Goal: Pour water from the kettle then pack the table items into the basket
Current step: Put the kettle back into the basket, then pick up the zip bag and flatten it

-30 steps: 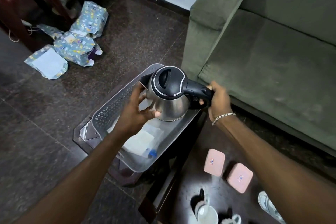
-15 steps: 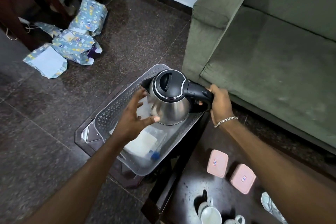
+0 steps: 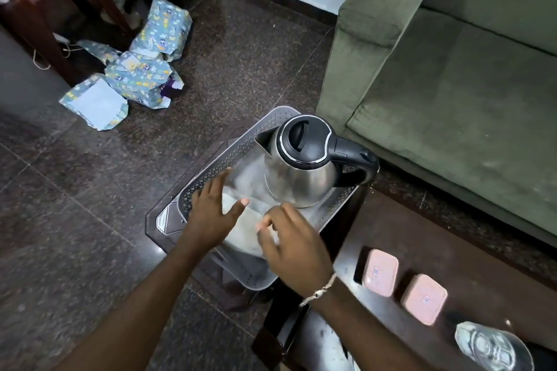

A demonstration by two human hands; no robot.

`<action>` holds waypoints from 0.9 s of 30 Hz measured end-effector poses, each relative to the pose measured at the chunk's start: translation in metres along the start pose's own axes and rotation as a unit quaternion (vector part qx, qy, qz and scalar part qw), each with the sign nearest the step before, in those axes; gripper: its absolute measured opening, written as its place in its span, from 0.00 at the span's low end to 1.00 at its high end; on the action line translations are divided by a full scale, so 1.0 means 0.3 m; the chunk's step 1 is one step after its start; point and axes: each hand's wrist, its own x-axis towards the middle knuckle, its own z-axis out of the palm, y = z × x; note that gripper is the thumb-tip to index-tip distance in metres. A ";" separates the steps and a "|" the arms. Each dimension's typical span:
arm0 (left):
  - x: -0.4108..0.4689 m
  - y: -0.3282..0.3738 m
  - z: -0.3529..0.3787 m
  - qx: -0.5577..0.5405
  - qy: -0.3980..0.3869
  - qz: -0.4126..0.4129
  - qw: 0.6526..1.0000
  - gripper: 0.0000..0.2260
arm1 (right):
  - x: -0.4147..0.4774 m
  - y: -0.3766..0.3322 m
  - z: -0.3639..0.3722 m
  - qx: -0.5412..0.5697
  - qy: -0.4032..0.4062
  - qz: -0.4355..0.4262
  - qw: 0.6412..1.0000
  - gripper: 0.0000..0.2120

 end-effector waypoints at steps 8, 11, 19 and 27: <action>-0.039 -0.047 -0.049 0.047 -0.005 0.010 0.999 0.32 | 0.034 -0.025 0.231 -0.192 -0.239 0.019 0.952 0.22; -0.055 -0.061 -0.069 0.047 -0.004 0.002 0.999 0.30 | 0.034 -0.034 0.261 -0.219 -0.254 -0.007 0.942 0.24; -0.093 -0.095 -0.133 -0.037 0.010 -0.011 0.999 0.31 | 0.052 -0.037 0.250 -0.104 -0.174 0.046 0.978 0.10; -0.229 -0.114 -0.134 -0.337 0.096 -0.105 0.931 0.27 | 0.040 -0.065 0.101 0.335 -0.102 0.218 0.911 0.12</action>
